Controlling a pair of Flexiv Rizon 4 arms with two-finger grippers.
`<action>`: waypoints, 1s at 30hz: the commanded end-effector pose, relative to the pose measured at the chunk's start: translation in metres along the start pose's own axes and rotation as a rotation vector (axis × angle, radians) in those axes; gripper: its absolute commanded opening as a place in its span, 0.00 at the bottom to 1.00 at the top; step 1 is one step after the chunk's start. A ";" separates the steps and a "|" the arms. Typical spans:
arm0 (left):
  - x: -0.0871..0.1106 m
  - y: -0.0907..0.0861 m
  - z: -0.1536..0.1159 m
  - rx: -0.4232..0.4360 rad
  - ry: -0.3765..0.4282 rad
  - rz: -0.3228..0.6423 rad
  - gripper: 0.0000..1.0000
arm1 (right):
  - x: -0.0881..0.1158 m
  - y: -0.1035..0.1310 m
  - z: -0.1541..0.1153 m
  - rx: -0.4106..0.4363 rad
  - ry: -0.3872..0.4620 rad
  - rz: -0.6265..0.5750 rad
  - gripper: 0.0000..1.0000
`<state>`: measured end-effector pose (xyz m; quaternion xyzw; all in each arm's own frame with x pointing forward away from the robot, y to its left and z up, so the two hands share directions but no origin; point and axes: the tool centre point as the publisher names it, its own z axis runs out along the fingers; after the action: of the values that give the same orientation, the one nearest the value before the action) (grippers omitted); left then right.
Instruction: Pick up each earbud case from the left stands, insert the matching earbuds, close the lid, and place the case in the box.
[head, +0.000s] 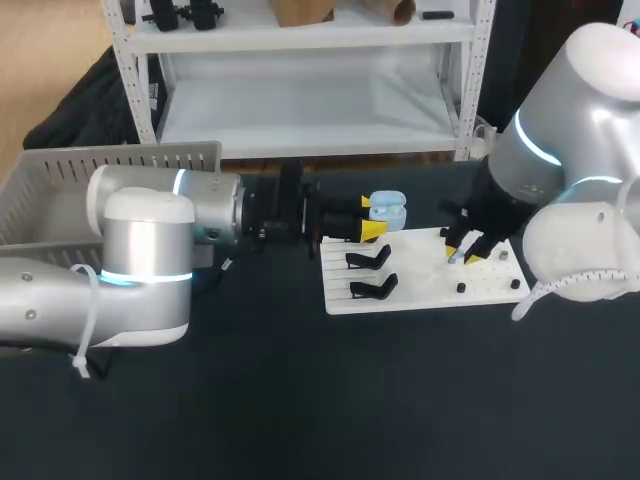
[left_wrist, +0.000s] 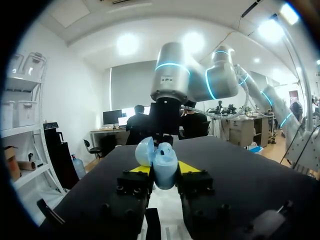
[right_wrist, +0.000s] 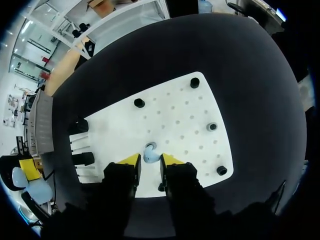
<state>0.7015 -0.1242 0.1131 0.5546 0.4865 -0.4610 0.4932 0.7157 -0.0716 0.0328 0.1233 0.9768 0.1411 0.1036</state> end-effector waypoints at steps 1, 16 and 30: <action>0.001 0.000 0.000 -0.002 -0.002 0.002 0.00 | -0.002 0.002 0.001 0.002 0.008 -0.002 0.26; 0.001 0.000 0.000 -0.002 -0.002 0.002 0.00 | -0.002 0.003 0.000 0.012 0.006 0.002 0.00; 0.001 0.000 0.000 -0.002 -0.002 0.002 0.00 | 0.003 0.004 -0.025 0.034 -0.030 0.010 0.00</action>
<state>0.7015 -0.1242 0.1131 0.5546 0.4865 -0.4610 0.4932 0.7176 -0.0716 0.0499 0.1283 0.9775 0.1287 0.1066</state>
